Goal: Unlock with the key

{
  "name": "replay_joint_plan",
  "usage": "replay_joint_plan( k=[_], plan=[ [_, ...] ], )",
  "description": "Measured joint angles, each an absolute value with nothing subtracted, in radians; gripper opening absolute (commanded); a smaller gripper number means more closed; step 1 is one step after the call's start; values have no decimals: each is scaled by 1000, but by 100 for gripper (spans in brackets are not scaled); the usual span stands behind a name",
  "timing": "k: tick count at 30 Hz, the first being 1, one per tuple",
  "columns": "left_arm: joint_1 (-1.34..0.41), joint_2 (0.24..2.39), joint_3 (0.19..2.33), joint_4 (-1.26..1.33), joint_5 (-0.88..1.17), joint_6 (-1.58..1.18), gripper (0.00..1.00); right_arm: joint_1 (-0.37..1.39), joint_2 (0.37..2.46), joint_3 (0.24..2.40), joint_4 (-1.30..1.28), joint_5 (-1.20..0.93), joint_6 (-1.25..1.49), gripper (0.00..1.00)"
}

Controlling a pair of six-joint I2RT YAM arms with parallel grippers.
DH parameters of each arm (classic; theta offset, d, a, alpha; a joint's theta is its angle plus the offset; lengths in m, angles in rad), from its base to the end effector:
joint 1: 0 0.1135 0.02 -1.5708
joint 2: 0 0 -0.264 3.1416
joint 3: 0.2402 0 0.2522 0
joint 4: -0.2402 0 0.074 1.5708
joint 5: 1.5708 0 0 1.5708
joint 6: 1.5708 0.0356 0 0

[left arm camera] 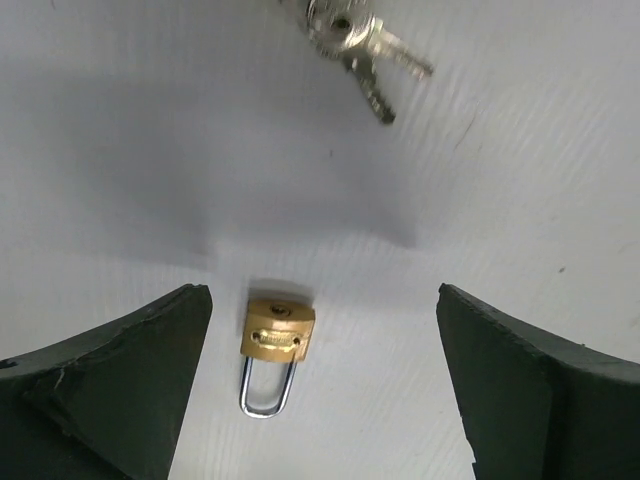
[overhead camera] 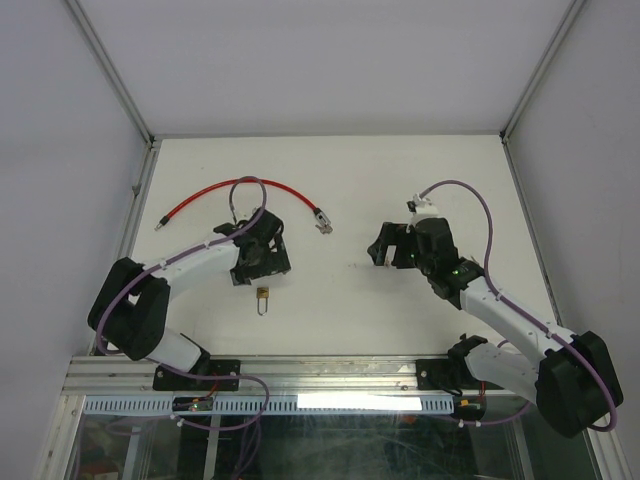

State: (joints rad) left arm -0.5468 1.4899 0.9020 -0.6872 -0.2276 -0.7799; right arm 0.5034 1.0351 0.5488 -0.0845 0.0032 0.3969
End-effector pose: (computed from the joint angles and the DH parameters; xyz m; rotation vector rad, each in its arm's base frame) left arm 0.2326 -0.1322 0.1867 -0.3689 2.7458 -0.0046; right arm 0.1946 0.1070 0.2199 -0.1145 2.1843 0.5168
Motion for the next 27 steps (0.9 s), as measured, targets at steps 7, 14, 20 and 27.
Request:
replay_joint_plan(
  k=[7,14,20,27],
  plan=[
    [-592,1483,812,-754,-231,-832,85,503,1035,549,-95,-9,397,93],
    [-616,1467,796,-765,-237,-855,59,503,1035,543,-98,-10,397,93],
    [-673,1512,838,-776,-233,-843,33,503,1031,541,-101,-11,397,93],
    [-739,1677,1044,-732,-226,-714,28,503,996,521,-104,-9,398,93]
  ],
)
